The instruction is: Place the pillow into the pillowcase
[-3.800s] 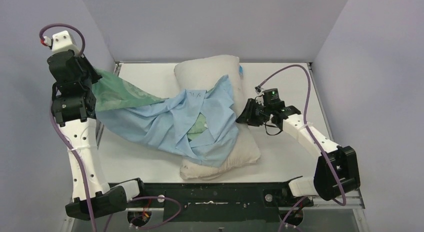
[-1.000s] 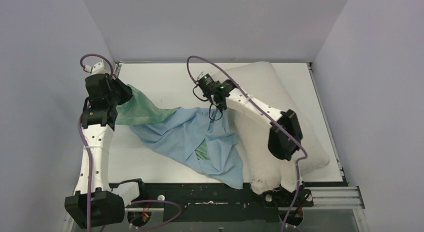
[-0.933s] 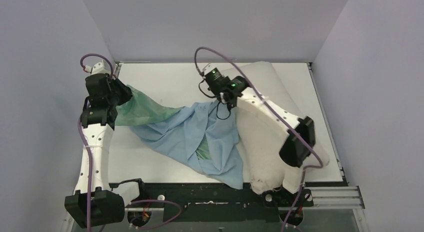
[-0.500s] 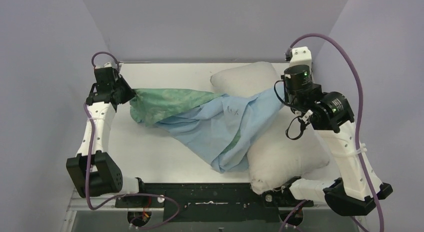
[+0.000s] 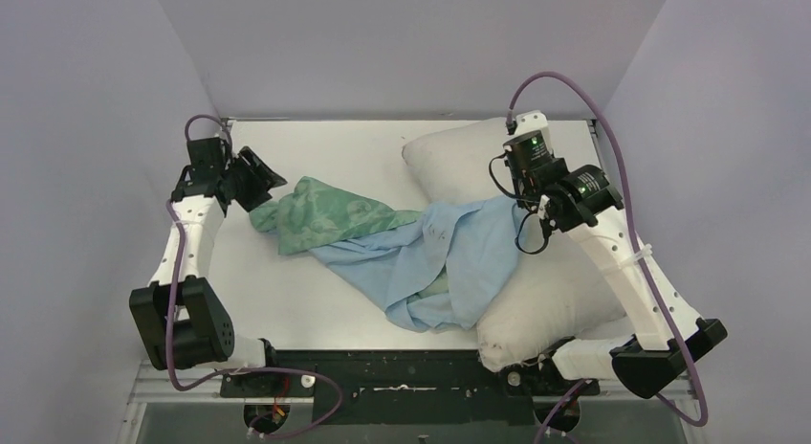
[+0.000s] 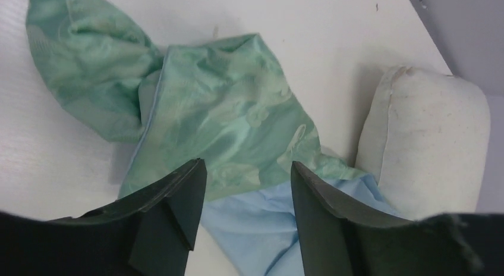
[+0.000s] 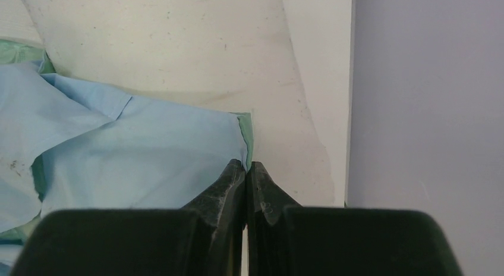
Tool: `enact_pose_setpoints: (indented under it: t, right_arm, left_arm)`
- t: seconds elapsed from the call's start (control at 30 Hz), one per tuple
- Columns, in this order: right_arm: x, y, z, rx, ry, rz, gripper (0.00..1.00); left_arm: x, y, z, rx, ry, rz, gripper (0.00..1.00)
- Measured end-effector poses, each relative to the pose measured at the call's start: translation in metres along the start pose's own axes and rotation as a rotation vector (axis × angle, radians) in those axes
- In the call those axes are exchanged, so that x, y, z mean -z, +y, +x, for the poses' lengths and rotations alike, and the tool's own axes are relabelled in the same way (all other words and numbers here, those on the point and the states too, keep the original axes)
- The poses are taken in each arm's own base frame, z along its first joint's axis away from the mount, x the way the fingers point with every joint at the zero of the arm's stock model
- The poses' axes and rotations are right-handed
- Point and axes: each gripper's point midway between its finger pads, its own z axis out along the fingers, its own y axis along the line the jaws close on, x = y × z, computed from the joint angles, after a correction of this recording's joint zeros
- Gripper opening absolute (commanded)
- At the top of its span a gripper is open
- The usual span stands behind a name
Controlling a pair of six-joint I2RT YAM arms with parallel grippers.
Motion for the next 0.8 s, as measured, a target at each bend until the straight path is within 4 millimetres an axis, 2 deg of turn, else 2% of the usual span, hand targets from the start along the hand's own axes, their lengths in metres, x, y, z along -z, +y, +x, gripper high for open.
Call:
enact_pose_setpoints:
  t: [0.07, 0.13, 0.23, 0.47, 0.67, 0.8]
  right_arm:
    - [0.0, 0.001, -0.002, -0.01, -0.007, -0.011, 0.0]
    - [0.0, 0.004, -0.005, -0.019, -0.02, -0.026, 0.0]
    - [0.0, 0.007, -0.009, -0.03, -0.035, -0.044, 0.0]
    - [-0.005, 0.016, -0.008, -0.021, -0.048, -0.077, 0.0]
    - [-0.009, 0.024, -0.007, -0.012, -0.053, -0.112, 0.0]
    - [-0.01, 0.025, -0.009, -0.011, -0.068, -0.124, 0.0]
  left_arm:
    - [0.003, 0.007, 0.019, 0.056, 0.019, -0.002, 0.42]
    - [0.002, 0.018, 0.039, 0.128, 0.044, -0.015, 0.42]
    - [-0.001, 0.036, 0.068, 0.224, 0.089, -0.072, 0.54]
    - [0.001, 0.058, 0.082, 0.283, 0.05, -0.135, 0.72]
    - [-0.018, 0.087, 0.116, 0.325, 0.101, -0.163, 0.73]
    - [-0.031, 0.095, 0.12, 0.335, 0.114, -0.174, 0.73]
